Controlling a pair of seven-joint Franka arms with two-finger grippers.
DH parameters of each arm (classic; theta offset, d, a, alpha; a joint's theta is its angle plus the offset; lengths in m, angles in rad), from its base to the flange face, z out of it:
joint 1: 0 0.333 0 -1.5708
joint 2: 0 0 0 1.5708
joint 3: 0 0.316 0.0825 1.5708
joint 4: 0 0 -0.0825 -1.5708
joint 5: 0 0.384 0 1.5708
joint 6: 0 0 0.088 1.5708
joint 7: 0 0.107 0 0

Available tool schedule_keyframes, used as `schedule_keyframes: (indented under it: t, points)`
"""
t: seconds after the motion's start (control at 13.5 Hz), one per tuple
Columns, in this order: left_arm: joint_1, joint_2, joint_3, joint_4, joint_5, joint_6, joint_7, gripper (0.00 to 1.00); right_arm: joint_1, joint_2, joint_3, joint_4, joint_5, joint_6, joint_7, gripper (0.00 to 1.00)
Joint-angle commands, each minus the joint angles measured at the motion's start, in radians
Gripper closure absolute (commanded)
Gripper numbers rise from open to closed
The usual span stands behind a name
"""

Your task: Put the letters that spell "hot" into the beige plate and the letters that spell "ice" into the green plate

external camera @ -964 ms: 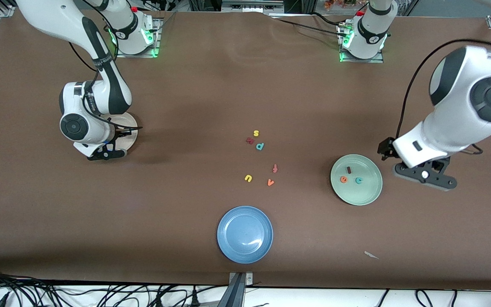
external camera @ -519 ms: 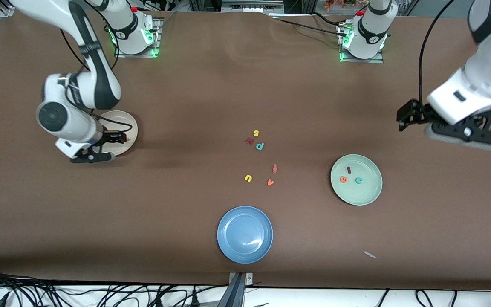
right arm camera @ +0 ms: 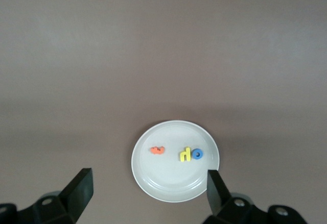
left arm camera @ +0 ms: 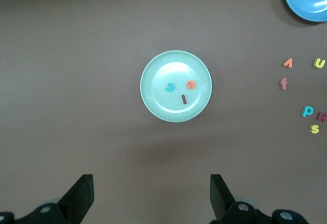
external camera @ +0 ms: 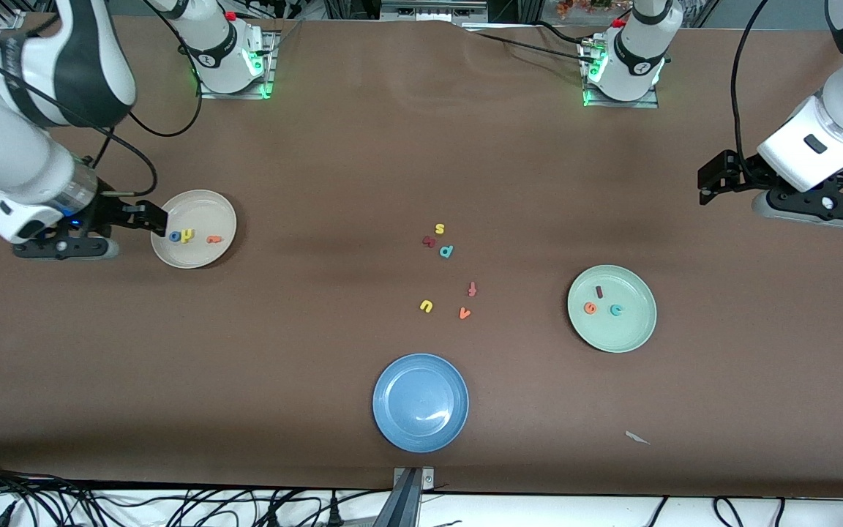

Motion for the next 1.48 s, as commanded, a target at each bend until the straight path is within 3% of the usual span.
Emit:
schedule_keyframes:
  t: [0.0, 0.52, 0.67, 0.89, 1.41]
  points:
    - [-0.016, -0.053, -0.017, -0.045, -0.009, -0.021, 0.009, 0.0, -0.007, 0.03, -0.013, 0.117, 0.004, -0.092, 0.027, 0.01]
    - [0.046, -0.104, -0.045, -0.119, 0.002, -0.014, 0.021, 0.0, -0.046, 0.05, -0.003, 0.136, 0.007, -0.111, 0.038, 0.01]
    - [0.049, -0.104, -0.061, -0.119, 0.005, -0.012, 0.019, 0.0, -0.115, 0.046, 0.068, 0.139, 0.004, -0.111, 0.037, 0.01]
    - [0.075, -0.102, -0.074, -0.119, -0.003, -0.003, 0.021, 0.0, -0.29, 0.026, 0.25, 0.139, 0.001, -0.118, 0.035, 0.01]
    - [0.102, -0.104, -0.102, -0.117, -0.004, -0.005, 0.021, 0.0, -0.3, -0.002, 0.255, 0.133, 0.001, -0.122, 0.034, 0.01]
